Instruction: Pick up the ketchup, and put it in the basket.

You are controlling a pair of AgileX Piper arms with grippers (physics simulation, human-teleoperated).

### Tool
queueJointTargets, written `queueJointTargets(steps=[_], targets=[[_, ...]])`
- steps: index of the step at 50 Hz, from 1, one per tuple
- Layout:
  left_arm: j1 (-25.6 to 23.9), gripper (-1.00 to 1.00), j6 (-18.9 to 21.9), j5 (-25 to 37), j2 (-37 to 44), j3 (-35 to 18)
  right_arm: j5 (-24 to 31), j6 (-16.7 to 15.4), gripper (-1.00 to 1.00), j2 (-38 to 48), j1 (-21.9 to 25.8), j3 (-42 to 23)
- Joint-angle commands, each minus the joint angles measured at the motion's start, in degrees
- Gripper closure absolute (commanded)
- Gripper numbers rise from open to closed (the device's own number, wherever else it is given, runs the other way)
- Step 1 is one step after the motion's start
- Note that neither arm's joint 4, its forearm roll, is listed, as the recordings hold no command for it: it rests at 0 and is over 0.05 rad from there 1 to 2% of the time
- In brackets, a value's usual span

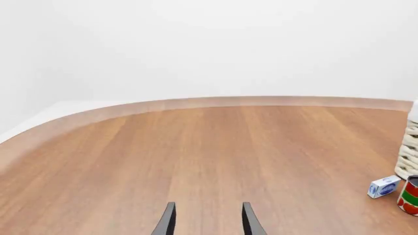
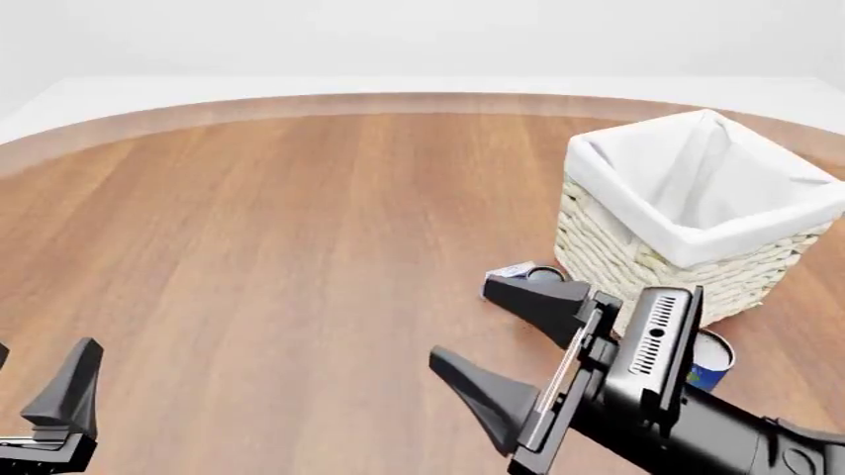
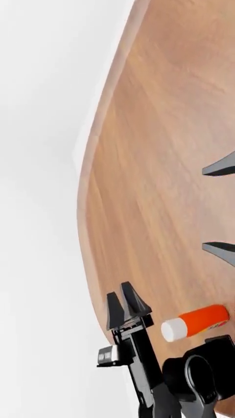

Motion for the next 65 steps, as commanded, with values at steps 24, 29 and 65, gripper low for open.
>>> queueJointTargets(steps=[24, 29, 65], targets=[[0.0, -1.0, 0.0, 0.0, 0.0, 0.0, -2.43, 5.01, -1.0, 17.74, 12.81, -11.17], [0.0, -1.0, 0.0, 0.0, 0.0, 0.0, -2.33, 5.83, -1.0, 18.97, 13.98, -12.36], [0.0, -1.0, 0.0, 0.0, 0.0, 0.0, -2.54, 9.32, -1.0, 29.17, 21.3, -21.03]])
